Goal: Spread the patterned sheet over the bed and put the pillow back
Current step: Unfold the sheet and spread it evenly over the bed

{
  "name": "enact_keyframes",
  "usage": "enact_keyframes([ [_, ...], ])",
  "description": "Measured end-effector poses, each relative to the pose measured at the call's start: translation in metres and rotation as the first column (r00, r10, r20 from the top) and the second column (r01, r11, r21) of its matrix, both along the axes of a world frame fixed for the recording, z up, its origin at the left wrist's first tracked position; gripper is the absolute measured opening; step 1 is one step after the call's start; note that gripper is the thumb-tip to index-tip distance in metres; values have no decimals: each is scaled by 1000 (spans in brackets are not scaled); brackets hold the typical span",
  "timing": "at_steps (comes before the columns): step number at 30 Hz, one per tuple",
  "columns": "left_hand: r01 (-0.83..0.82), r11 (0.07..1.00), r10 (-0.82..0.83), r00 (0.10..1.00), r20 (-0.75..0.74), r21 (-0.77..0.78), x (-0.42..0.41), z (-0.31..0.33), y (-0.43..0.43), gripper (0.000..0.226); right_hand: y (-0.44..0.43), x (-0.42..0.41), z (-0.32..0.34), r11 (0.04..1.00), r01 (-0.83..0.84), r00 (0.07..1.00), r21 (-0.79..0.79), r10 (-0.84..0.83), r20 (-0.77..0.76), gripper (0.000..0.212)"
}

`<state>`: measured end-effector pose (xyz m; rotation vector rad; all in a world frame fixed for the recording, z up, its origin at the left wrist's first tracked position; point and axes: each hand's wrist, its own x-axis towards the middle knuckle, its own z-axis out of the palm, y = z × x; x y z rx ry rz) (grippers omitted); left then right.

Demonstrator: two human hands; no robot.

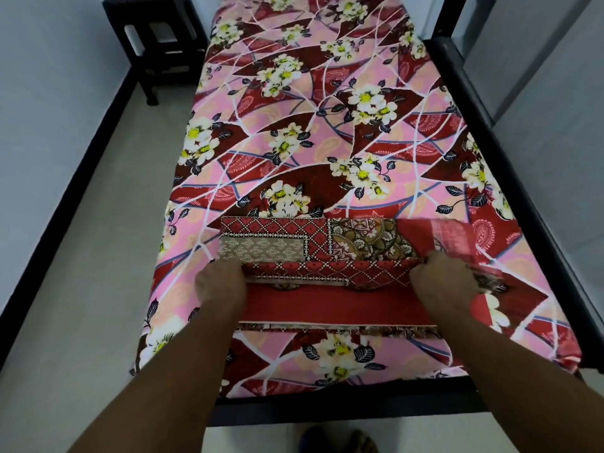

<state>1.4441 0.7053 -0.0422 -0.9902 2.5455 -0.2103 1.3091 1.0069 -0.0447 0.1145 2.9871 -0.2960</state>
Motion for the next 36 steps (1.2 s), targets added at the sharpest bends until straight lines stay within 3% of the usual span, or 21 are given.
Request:
enact_keyframes([
  [4,-81,997,76,944,-321,-2,-49,24,-26,18,-24,-50,27,996,-6,977,-84,-12,-215,27],
  [7,-162,983,182,737,-650,92,-100,53,-58,29,-46,-105,68,944,-84,938,-318,-32,-345,35],
  [10,-173,980,185,587,-788,102,-141,81,-73,61,-67,-138,91,864,-201,917,-461,1,-398,67],
  [13,-142,985,160,504,-849,101,-154,85,-68,65,-78,-144,87,870,-215,937,-444,55,-346,81],
  [15,-70,996,91,565,-820,62,-147,66,-60,63,-76,-133,71,883,-190,964,-430,84,-253,78],
  [19,7,991,75,789,-610,131,-120,5,-41,65,-58,-98,21,952,-203,977,-230,183,-107,56],
  [22,-56,959,164,910,-381,279,-93,-38,-29,64,-45,-77,-9,967,-199,973,-157,214,88,33],
  [24,-108,938,187,957,-220,329,-72,-59,-24,68,-33,-64,-28,985,-166,958,-47,173,230,35],
  [28,-270,899,322,941,-104,346,-39,-79,-24,72,-1,-60,-50,996,12,938,93,-44,345,64],
  [32,-356,884,416,895,-161,302,-35,-84,-23,68,16,-70,-59,984,97,908,151,-150,391,71],
  [36,-448,859,487,864,-127,246,-39,-85,-21,69,23,-77,-64,959,223,867,175,-277,415,83],
])
